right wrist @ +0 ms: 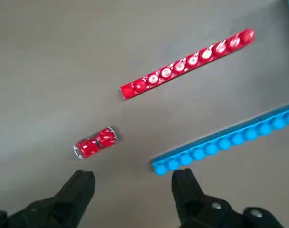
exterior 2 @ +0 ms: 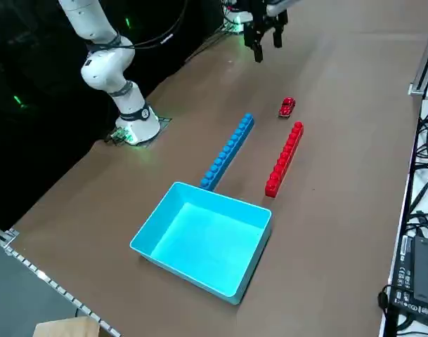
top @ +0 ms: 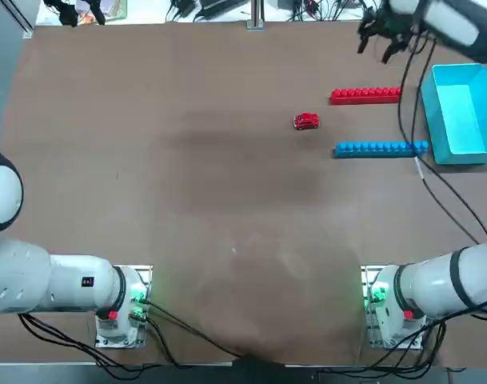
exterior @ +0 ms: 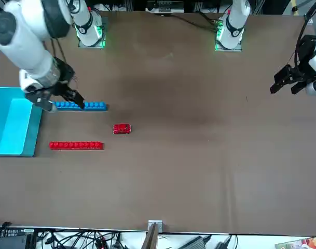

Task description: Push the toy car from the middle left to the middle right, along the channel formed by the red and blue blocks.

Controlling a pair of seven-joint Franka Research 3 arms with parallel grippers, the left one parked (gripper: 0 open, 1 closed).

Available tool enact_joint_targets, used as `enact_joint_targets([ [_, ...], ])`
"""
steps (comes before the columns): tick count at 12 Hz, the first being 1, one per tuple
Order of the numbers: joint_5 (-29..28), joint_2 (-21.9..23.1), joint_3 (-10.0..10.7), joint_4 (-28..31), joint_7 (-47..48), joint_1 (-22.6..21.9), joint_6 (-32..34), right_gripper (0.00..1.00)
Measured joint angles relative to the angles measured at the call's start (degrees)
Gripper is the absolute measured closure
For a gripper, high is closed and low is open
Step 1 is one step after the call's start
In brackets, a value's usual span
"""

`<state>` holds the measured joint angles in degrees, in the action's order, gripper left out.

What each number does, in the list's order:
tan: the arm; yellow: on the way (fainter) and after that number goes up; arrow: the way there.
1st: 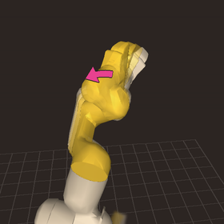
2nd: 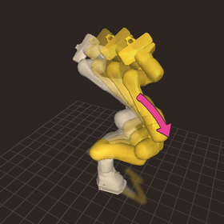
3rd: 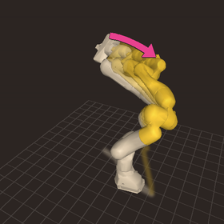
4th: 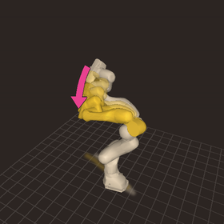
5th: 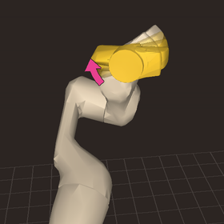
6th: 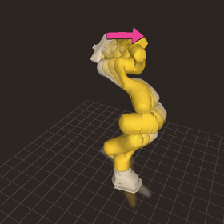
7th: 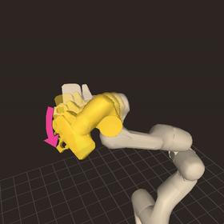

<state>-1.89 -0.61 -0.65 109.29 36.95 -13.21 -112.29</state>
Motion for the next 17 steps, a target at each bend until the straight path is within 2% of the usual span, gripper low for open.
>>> enact_joint_targets([
  [3,-0.02,-1.78,-0.05,4.29,12.73,-3.88,-6.24,0.0],
  [10,-0.05,-11.43,-0.1,5.09,39.24,-11.46,-16.86,0.0],
  [14,-0.05,-16.84,0.11,5.1,52.85,-12.26,-22.14,0.02],
  [17,-0.02,-19.85,0.41,5.11,58.15,-12.25,-25.87,0.06],
])
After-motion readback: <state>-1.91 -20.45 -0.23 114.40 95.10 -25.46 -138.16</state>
